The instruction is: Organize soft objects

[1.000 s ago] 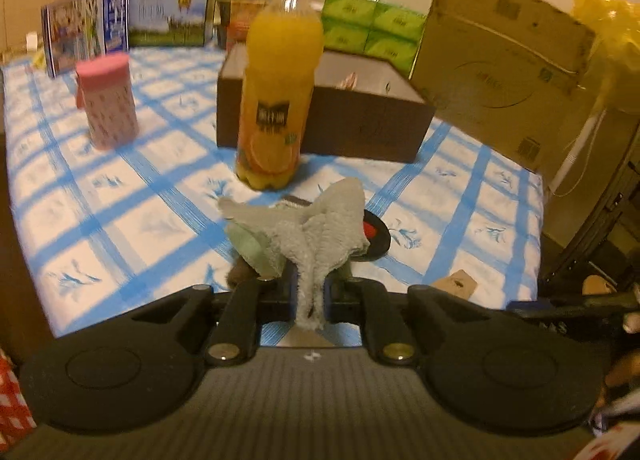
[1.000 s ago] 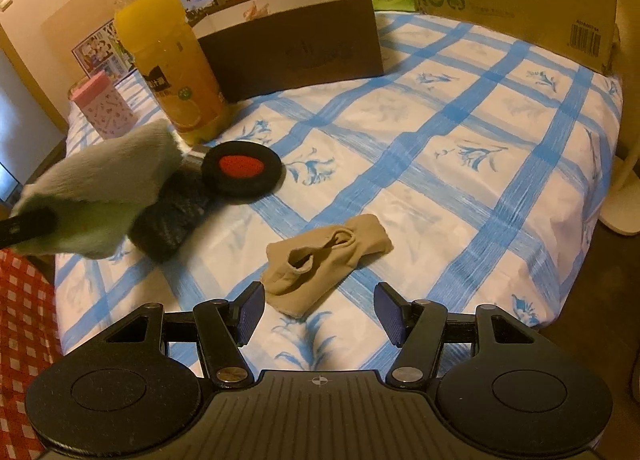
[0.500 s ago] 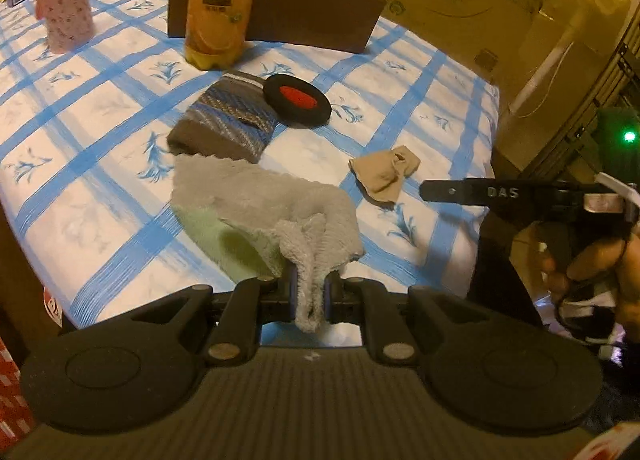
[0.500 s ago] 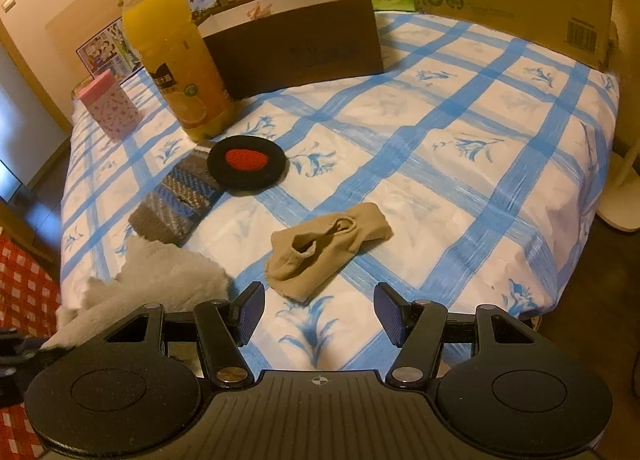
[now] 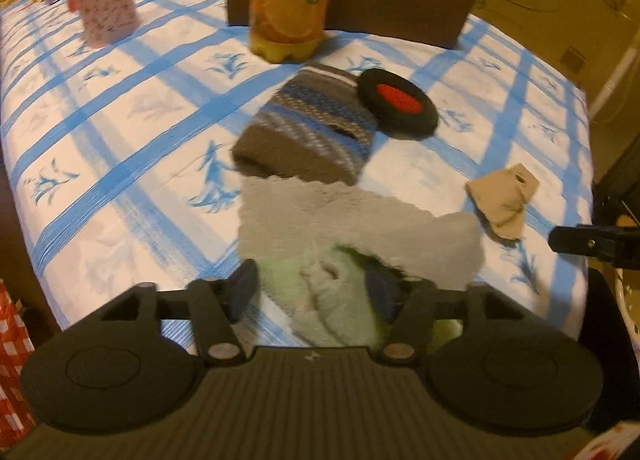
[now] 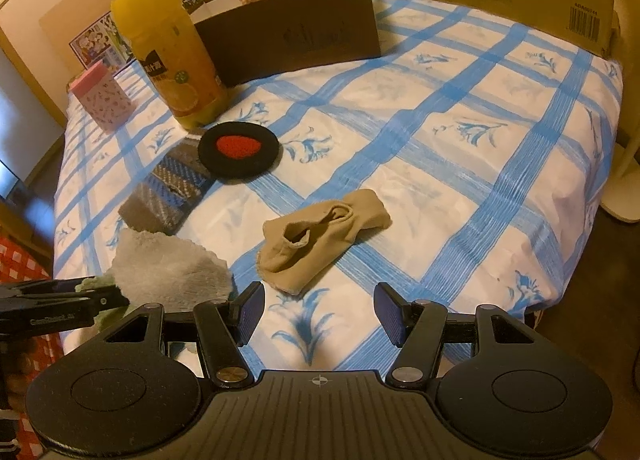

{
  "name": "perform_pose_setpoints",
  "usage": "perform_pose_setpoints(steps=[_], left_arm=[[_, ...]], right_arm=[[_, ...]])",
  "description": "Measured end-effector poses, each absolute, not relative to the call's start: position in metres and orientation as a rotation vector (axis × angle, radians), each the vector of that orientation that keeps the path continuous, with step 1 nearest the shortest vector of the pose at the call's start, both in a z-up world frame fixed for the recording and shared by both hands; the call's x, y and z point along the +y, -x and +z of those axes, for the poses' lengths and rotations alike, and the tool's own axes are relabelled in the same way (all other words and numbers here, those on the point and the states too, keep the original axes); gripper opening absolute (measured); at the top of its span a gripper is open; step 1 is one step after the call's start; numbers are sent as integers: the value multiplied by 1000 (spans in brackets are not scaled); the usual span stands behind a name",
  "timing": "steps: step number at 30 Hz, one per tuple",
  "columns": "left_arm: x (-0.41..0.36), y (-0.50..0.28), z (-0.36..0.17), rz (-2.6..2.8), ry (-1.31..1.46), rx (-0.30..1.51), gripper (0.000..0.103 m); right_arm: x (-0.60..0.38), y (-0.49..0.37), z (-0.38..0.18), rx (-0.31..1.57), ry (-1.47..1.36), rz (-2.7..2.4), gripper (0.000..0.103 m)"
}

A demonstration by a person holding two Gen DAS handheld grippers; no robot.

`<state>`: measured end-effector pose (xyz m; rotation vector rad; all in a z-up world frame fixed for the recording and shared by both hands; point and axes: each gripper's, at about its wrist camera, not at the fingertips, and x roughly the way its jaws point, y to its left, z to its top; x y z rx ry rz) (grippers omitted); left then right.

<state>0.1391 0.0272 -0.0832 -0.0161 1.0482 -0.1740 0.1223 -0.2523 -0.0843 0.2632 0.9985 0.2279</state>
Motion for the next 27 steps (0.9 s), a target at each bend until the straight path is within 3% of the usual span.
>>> perform_pose_setpoints(steps=[9,12,13,14,27], left_arm=[[32,-140,-96,-196,144,1047,65],[27,-142,-98,-227,170,1040,44],[26,-143,-98,-239,185,1042,30],[25,-144,-98,-254,197,1045,24],[33,-141,-76,-241,183,997,20]], right_arm=[[-249,-126,-93,1022,-266,237,61],[-249,-126,-94,1022,-265,236,61],[-249,-126,-94,1021,-266,237,61],[-249,-127,-95,1019,-267,238,61],[-238,-144,-96,981,-280,255,61]])
